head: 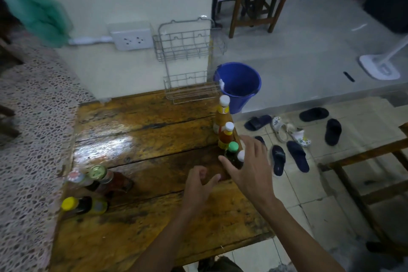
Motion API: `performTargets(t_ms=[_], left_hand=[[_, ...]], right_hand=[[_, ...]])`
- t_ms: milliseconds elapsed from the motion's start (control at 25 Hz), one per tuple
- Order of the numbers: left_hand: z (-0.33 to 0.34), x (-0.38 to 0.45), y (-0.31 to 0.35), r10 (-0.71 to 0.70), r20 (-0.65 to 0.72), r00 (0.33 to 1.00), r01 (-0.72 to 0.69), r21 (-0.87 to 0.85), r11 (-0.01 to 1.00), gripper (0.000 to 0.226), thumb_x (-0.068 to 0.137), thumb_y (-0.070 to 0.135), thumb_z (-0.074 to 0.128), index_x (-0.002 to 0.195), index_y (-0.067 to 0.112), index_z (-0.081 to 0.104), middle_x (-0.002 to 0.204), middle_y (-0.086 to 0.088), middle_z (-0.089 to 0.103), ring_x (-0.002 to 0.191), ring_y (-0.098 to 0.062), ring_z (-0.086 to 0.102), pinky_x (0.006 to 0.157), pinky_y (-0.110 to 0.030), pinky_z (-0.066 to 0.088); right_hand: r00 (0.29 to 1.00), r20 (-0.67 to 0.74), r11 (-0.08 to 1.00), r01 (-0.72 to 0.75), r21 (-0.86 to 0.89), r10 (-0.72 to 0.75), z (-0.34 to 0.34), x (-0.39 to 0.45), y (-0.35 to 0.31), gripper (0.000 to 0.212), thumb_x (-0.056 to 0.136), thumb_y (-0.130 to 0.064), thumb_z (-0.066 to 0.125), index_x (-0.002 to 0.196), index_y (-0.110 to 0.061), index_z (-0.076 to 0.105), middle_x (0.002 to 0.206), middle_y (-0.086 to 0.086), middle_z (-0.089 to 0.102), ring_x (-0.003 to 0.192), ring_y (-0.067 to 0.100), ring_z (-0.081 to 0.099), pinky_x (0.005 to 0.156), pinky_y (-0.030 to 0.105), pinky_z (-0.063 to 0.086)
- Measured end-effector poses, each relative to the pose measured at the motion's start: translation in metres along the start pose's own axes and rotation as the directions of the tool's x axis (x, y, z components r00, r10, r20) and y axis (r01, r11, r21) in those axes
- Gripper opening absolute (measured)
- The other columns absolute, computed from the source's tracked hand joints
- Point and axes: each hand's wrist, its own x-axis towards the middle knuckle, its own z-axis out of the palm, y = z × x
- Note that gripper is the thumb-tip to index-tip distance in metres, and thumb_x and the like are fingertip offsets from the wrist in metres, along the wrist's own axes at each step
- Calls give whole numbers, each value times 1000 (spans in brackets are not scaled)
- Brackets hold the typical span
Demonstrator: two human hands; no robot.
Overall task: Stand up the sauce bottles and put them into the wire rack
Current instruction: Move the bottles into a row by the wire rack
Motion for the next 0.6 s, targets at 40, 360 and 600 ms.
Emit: performTargets(t_ms=[40, 360, 600], left_hand=[[-18, -5, -11, 1, -54, 999, -2, -11, 1000, 44, 87, 56, 75, 116, 29, 56, 114, 10, 57, 103, -3, 58, 77, -20, 50], [-149, -41, -94, -215, -422, 881, 102, -273, 957, 36, 92, 42, 74, 112, 19, 55, 105, 1, 62, 100, -20, 65, 81, -40, 56], [-172, -34, -110, -282, -372, 885, 139, -365, 920, 42, 88, 21, 81, 121, 20, 55, 109, 7, 67, 101, -16, 66, 71, -17, 51]], right_hand=[[999, 23, 999, 46, 5, -46, 7, 4, -21, 73, 85, -62, 69, 139, -18, 47, 135, 1, 53, 119, 15, 49, 91, 27, 50], [784, 406, 875, 475, 93, -469, 128, -1, -197, 66, 97, -56, 55, 151, -22, 37, 141, 4, 47, 130, 24, 46, 87, 37, 56], [634, 562, 747, 664, -44, -531, 177, 3, -247, 55, 96, -55, 58, 141, -28, 43, 135, 10, 47, 120, 30, 49, 72, 37, 51]])
